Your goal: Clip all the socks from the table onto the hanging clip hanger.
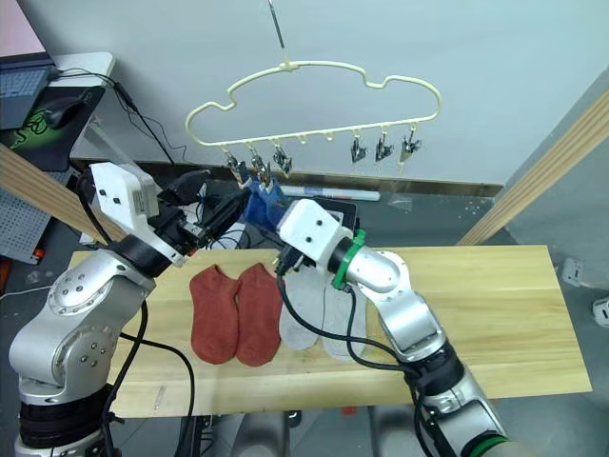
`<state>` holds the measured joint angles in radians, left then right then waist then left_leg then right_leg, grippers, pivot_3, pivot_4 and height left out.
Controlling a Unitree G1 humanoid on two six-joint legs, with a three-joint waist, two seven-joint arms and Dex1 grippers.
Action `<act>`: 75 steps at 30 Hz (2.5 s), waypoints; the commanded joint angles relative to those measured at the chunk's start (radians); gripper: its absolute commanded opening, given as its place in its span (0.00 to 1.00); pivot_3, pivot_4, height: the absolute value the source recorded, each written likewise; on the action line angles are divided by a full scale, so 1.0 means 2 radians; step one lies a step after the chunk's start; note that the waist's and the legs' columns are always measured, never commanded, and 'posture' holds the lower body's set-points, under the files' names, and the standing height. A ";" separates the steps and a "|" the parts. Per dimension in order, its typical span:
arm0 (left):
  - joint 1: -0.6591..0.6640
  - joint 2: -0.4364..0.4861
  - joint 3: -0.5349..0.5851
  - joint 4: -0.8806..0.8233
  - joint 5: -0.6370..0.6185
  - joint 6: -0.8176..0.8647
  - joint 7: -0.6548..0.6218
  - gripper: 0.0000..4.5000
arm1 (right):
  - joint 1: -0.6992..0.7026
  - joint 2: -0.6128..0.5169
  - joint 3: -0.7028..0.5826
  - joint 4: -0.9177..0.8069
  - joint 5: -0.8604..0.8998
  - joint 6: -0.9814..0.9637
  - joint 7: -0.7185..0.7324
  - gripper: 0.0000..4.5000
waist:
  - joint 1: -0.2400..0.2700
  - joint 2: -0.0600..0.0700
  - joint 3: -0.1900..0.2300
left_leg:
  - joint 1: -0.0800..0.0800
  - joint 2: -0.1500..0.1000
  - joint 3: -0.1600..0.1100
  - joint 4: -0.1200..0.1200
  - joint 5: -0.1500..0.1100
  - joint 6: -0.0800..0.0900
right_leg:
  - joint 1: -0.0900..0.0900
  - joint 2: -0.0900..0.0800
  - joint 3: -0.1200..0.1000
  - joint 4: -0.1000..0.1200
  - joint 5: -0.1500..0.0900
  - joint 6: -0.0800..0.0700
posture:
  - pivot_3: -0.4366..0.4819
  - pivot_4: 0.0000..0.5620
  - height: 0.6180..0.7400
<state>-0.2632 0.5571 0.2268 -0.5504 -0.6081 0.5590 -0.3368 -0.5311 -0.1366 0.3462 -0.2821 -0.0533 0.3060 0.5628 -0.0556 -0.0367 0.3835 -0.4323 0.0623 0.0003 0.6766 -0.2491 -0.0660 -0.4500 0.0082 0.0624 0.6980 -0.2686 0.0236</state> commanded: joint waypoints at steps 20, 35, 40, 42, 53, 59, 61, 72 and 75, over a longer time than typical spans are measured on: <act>0.090 -0.116 -0.102 -0.040 0.154 -0.142 0.035 0.88 | 0.100 -0.186 -0.211 -0.212 0.263 0.156 0.061 0.47 | -0.004 0.000 -0.004 | 0.000 -0.001 0.001 0.001 0.000 0.001 | 0.001 0.004 0.001 0.000 0.001 0.000 | 0.29 0.57 1.00; 0.049 -0.180 -0.120 0.038 0.190 -0.189 0.048 0.62 | 0.095 -0.216 -0.210 -0.219 0.287 0.166 0.038 0.48 | -0.011 0.000 -0.004 | 0.000 -0.001 0.001 0.001 0.000 0.002 | 0.001 0.004 0.002 0.000 0.002 0.001 | 0.26 0.60 1.00; 0.021 -0.194 -0.118 0.078 0.200 -0.209 0.050 0.62 | 0.094 -0.223 -0.211 -0.219 0.290 0.166 0.037 0.48 | -0.014 0.000 -0.004 | 0.000 -0.002 0.001 0.001 0.001 0.002 | 0.001 0.004 0.002 0.000 0.002 0.001 | 0.25 0.60 1.00; 0.008 -0.198 -0.117 0.094 0.205 -0.219 0.052 0.62 | 0.094 -0.225 -0.211 -0.220 0.292 0.166 0.036 0.48 | -0.014 0.000 -0.004 | 0.000 -0.002 0.001 0.001 0.001 0.002 | 0.001 0.004 0.002 0.000 0.002 0.001 | 0.25 0.60 1.00; -0.024 -0.206 -0.112 0.138 0.215 -0.245 0.055 0.31 | 0.094 -0.237 -0.210 -0.219 0.300 0.167 0.028 0.48 | -0.016 0.000 -0.004 | 0.001 -0.002 0.001 0.001 0.001 0.002 | 0.002 0.004 0.002 0.000 0.002 0.001 | 0.24 0.61 1.00; -0.039 -0.207 -0.107 0.154 0.215 -0.245 0.056 0.31 | 0.095 -0.240 -0.209 -0.219 0.299 0.166 0.027 0.48 | -0.016 0.000 -0.004 | 0.001 -0.002 0.001 0.002 0.001 0.002 | 0.002 0.004 0.002 0.000 0.002 0.001 | 0.24 0.61 1.00; -0.044 -0.207 -0.106 0.159 0.214 -0.246 0.055 0.31 | 0.095 -0.240 -0.208 -0.219 0.299 0.166 0.026 0.48 | -0.016 0.000 -0.004 | 0.001 -0.002 0.001 0.001 0.001 0.002 | 0.002 0.004 0.002 0.000 0.002 0.001 | 0.24 0.61 1.00; -0.074 -0.202 -0.090 0.193 0.209 -0.256 0.050 0.31 | 0.095 -0.242 -0.204 -0.216 0.295 0.162 0.022 0.48 | -0.016 0.000 -0.004 | 0.001 -0.002 0.001 0.002 0.001 0.002 | 0.002 0.004 0.001 0.000 0.002 0.001 | 0.23 0.59 1.00; -0.079 -0.200 -0.085 0.198 0.208 -0.257 0.048 0.31 | 0.095 -0.241 -0.204 -0.215 0.294 0.161 0.022 0.48 | -0.016 0.000 -0.004 | 0.001 -0.002 0.001 0.002 0.001 0.002 | 0.002 0.004 0.001 -0.001 0.002 0.001 | 0.24 0.59 1.00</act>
<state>-0.4079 0.1547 0.0491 -0.1435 -0.1833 0.0740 -0.2322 -0.3369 -0.6110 -0.0551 -0.6736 0.5298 0.6446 0.6090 -0.0872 -0.0369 0.3755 -0.4309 0.0590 0.0019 0.6796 -0.2476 -0.0612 -0.4460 0.0155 0.0653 0.6969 -0.2649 0.0259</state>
